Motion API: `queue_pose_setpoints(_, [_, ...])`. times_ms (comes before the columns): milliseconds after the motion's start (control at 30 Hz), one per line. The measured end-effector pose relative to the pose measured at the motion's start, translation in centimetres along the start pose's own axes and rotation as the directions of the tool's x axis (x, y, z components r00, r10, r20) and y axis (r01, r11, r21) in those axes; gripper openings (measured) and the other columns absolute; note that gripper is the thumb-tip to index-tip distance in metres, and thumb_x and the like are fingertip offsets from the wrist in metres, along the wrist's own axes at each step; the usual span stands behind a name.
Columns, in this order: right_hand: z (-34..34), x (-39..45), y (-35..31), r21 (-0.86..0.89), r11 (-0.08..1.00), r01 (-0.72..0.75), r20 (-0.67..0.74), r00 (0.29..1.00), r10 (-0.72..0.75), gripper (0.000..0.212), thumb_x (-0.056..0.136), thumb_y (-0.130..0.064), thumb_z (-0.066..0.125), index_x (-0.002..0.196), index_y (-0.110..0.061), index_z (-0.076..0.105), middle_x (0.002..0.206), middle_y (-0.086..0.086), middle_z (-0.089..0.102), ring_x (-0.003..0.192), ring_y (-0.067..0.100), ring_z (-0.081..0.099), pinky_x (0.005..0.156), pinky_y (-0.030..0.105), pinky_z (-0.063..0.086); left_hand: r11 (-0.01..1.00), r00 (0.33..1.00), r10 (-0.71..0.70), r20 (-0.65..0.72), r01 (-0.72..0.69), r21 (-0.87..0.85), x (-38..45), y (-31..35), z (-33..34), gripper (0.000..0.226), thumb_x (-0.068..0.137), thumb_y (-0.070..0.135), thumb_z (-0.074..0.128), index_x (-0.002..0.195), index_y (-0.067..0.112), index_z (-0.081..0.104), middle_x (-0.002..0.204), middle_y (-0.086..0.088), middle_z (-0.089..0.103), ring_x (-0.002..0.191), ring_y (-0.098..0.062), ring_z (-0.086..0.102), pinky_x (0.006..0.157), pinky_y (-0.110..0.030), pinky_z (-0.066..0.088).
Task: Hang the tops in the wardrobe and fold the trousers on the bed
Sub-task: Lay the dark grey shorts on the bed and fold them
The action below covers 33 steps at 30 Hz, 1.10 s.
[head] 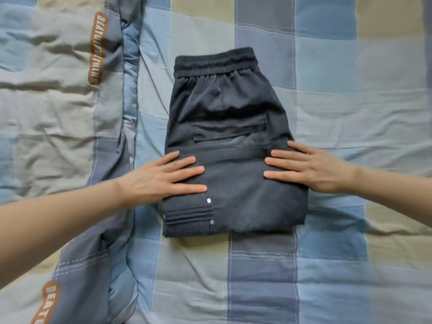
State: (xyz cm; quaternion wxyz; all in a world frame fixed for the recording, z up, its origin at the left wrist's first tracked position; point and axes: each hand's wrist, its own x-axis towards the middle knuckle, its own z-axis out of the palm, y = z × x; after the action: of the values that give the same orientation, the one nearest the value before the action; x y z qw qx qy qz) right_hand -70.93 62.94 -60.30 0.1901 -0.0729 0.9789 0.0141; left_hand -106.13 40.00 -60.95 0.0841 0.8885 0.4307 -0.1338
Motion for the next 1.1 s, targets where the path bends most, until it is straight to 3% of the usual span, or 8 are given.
queue_pose_setpoints(200, [0.1, -5.8, -7.2, 0.368, 0.93, 0.006, 0.07, 0.997, -0.035, 0.081, 0.075, -0.002, 0.042, 0.148, -0.036, 0.029, 0.149, -0.009, 0.041, 0.14, 0.011, 0.033, 0.114, 0.04, 0.021, 0.914, 0.979, 0.088, 0.181, -0.007, -0.405, -0.8, 9.0, -1.0, 0.082, 0.081, 0.006, 0.038, 0.151, 0.046, 0.024, 0.158, 0.01, 0.03, 0.148, -0.014, 0.022, 0.118, -0.044, 0.029])
queue_pose_setpoints(300, [-4.2, -6.5, -7.3, 0.907, 0.35, -0.233, 0.232, 0.972, 0.046, 0.065, 0.079, -0.007, 0.055, 0.137, -0.036, 0.05, 0.136, -0.017, 0.054, 0.13, -0.001, 0.045, 0.11, 0.03, 0.035, 0.45, 0.925, 0.155, 0.348, 0.248, -0.858, -0.6, 8.9, -4.6, 0.083, 0.075, 0.011, 0.037, 0.137, 0.065, 0.03, 0.154, 0.024, 0.03, 0.142, 0.009, 0.022, 0.12, -0.032, 0.022])
queue_pose_setpoints(400, [-4.7, -4.6, -4.9, 0.877, -0.358, -0.321, 0.441, 0.833, 0.334, 0.026, 0.09, -0.023, 0.059, 0.116, -0.018, 0.063, 0.106, 0.002, 0.071, 0.104, 0.017, 0.066, 0.074, 0.014, 0.052, -0.09, 0.923, -0.167, 0.348, 0.337, -0.937, 0.1, 6.5, -6.9, 0.08, 0.091, -0.004, 0.058, 0.085, 0.076, 0.058, 0.103, 0.042, 0.063, 0.102, 0.023, 0.055, 0.092, -0.01, 0.046])
queue_pose_setpoints(500, [-3.1, -2.3, -3.4, 0.744, -0.604, -0.285, 0.641, 0.559, 0.526, 0.018, 0.092, 0.001, 0.051, 0.097, -0.012, 0.063, 0.11, 0.018, 0.067, 0.108, 0.037, 0.062, 0.081, 0.028, 0.056, -0.514, 0.658, -0.491, 0.571, 0.31, -0.8, 0.7, 5.5, -5.8, 0.011, 0.089, 0.028, 0.069, 0.084, 0.036, 0.076, 0.096, 0.009, 0.074, 0.084, -0.001, 0.068, 0.081, -0.022, 0.055])
queue_pose_setpoints(567, [-2.1, -0.8, -3.5, 0.656, -0.732, -0.185, 0.714, 0.469, 0.521, 0.021, 0.09, -0.009, 0.058, 0.11, -0.007, 0.063, 0.113, 0.014, 0.068, 0.106, 0.032, 0.064, 0.094, 0.046, 0.05, -0.606, 0.427, -0.593, 0.683, 0.321, -0.727, 1.3, 6.5, -3.4, 0.011, 0.093, 0.021, 0.064, 0.085, 0.014, 0.067, 0.084, -0.004, 0.066, 0.07, -0.011, 0.061, 0.064, -0.022, 0.049])
queue_pose_setpoints(767, [-2.2, 0.8, -6.0, 0.817, -0.404, -0.412, 0.509, 0.186, 0.84, 0.019, 0.095, -0.031, 0.055, 0.092, -0.012, 0.058, 0.081, -0.006, 0.058, 0.089, 0.023, 0.055, 0.07, 0.03, 0.035, -0.609, 0.319, -0.678, 0.662, 0.261, -0.749, 1.9, 10.2, -2.4, 0.009, 0.094, 0.02, 0.064, 0.088, 0.014, 0.062, 0.091, 0.001, 0.071, 0.082, -0.012, 0.061, 0.072, -0.023, 0.043])
queue_pose_setpoints(933, [-2.2, 0.7, -5.6, 0.845, -0.432, -0.315, 0.497, 0.165, 0.852, 0.04, 0.093, -0.045, 0.052, 0.122, -0.016, 0.052, 0.108, -0.003, 0.057, 0.106, 0.018, 0.054, 0.085, 0.03, 0.038, -0.441, 0.07, -0.874, 0.481, 0.301, -0.845, 2.9, 10.4, -2.1, 0.025, 0.091, 0.023, 0.067, 0.114, 0.019, 0.058, 0.11, -0.003, 0.061, 0.099, -0.023, 0.06, 0.089, -0.035, 0.046])
queue_pose_setpoints(1100, [-2.0, 3.2, -4.9, 0.862, -0.313, -0.4, 0.427, 0.238, 0.872, 0.061, 0.094, -0.054, 0.041, 0.14, -0.014, 0.034, 0.14, 0.004, 0.049, 0.129, 0.025, 0.045, 0.102, 0.036, 0.037, -0.317, 0.061, -0.933, 0.354, 0.323, -0.891, 6.6, 10.5, -2.8, 0.073, 0.087, 0.05, 0.062, 0.148, 0.026, 0.028, 0.149, 0.004, 0.044, 0.132, -0.015, 0.046, 0.11, -0.033, 0.035])
